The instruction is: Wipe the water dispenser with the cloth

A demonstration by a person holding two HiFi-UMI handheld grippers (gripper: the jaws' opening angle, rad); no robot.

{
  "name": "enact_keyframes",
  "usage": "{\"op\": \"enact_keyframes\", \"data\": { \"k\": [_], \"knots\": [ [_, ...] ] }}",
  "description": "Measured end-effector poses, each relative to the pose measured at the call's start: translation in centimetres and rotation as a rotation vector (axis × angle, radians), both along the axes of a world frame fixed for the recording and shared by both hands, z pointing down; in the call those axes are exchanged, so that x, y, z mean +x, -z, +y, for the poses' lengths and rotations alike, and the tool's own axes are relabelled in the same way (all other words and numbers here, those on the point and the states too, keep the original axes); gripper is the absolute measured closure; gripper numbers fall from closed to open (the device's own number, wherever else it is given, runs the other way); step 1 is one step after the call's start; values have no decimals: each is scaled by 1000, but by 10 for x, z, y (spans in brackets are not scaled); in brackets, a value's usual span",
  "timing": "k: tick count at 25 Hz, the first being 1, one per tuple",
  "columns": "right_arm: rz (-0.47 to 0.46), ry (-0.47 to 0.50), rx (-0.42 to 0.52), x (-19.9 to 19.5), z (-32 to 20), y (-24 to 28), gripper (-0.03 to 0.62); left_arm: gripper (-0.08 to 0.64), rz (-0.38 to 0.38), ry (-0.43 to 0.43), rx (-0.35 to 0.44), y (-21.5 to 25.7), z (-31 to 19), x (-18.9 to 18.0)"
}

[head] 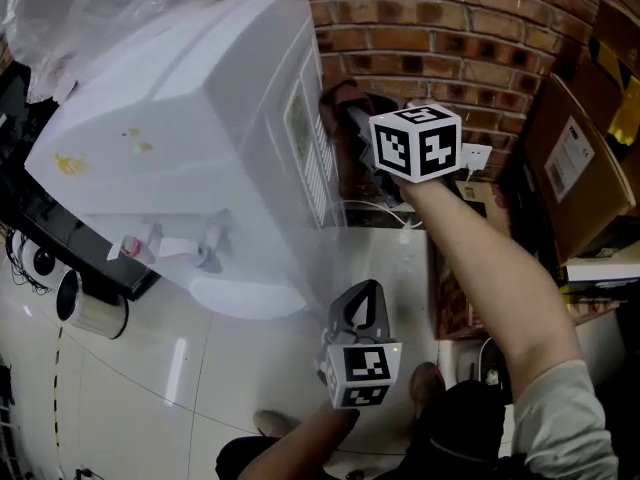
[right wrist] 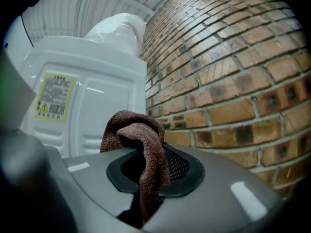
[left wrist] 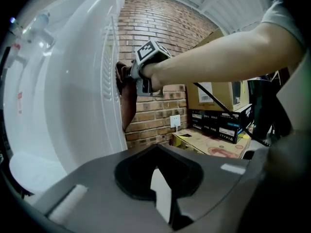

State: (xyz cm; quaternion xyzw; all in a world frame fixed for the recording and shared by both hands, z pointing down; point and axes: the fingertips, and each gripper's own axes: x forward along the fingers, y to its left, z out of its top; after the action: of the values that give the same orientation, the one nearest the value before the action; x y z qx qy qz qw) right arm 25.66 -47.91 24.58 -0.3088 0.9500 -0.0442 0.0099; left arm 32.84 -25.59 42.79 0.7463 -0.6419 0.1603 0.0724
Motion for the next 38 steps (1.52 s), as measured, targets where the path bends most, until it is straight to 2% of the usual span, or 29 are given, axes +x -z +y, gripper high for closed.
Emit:
{"op": "enact_keyframes", "data": {
  "k": [5,12,20,26,29,32,38],
  "knots": [
    [15,47,-110,-4,6,-91,520,560,22,19,-43,-21,-2,-3],
    [22,29,-302,0,-3,-219,518,560,13,18,-79,-50,-10,3],
    [179,-25,-490,14,3,-369,517,560,94,27,-177,-84,-19,3],
    [279,-34,-646,12,27,-463,517,560,94,-17,-206,-95,-19,11],
    [330,-25,-684,7,35,-495,517,560,91,-31,-209,-98,-20,12],
    [338,-28,-706,0,36,-512,517,560,94,-37,-213,-100,-20,11],
    [358,-69,-697,19,33,-515,517,560,86,-66,-193,-93,-20,13]
  ]
}}
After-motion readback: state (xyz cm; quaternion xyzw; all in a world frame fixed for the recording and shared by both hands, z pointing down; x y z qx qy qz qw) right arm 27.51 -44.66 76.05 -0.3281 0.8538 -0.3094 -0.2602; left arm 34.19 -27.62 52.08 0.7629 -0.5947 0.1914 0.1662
